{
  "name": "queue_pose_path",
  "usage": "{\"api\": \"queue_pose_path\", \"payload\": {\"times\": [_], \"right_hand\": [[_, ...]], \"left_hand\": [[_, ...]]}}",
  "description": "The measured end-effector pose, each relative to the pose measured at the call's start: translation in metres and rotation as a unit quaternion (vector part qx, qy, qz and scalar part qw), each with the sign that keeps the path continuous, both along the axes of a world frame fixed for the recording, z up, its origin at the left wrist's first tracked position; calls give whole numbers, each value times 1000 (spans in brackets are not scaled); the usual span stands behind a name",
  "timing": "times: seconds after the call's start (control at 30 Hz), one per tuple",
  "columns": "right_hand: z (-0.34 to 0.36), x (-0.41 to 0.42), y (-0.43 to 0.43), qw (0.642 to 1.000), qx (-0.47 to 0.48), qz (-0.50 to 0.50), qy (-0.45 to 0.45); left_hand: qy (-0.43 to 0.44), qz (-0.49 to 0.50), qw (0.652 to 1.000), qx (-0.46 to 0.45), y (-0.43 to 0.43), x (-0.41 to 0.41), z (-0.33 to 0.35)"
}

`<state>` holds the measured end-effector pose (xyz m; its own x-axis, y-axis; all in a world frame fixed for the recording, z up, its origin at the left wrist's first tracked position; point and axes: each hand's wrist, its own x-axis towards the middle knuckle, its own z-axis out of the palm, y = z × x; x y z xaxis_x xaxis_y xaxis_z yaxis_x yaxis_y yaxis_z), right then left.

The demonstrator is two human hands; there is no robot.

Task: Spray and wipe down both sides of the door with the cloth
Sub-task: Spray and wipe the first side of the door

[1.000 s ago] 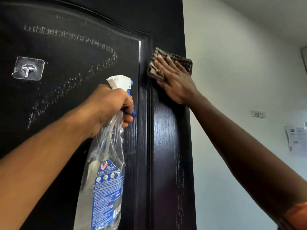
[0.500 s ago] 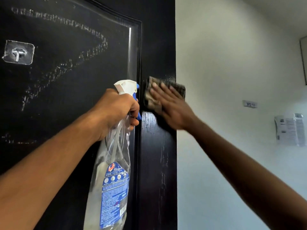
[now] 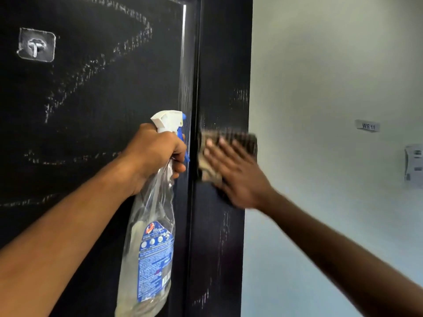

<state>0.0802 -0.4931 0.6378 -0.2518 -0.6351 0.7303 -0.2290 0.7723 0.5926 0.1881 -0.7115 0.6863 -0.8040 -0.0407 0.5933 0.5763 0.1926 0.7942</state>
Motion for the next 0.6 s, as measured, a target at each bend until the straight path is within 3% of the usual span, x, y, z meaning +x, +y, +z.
{"api": "queue_pose_path", "payload": {"times": [0.1, 0.17, 0.27, 0.47, 0.6], "right_hand": [[-84, 3, 7, 999, 37, 0, -38], [-96, 1, 8, 998, 33, 5, -50], [-53, -5, 3, 999, 23, 5, -40], [108, -2, -14, 997, -74, -20, -9], [97, -6, -18, 996, -79, -18, 20]], "left_hand": [[-6, 12, 1000, -2, 3, 6, -13], [-14, 18, 1000, -2, 5, 8, -21], [-24, 18, 1000, -1, 6, 8, -29], [-26, 24, 999, 24, 4, 4, -34], [-33, 40, 998, 19, 1, -1, -47]]}}
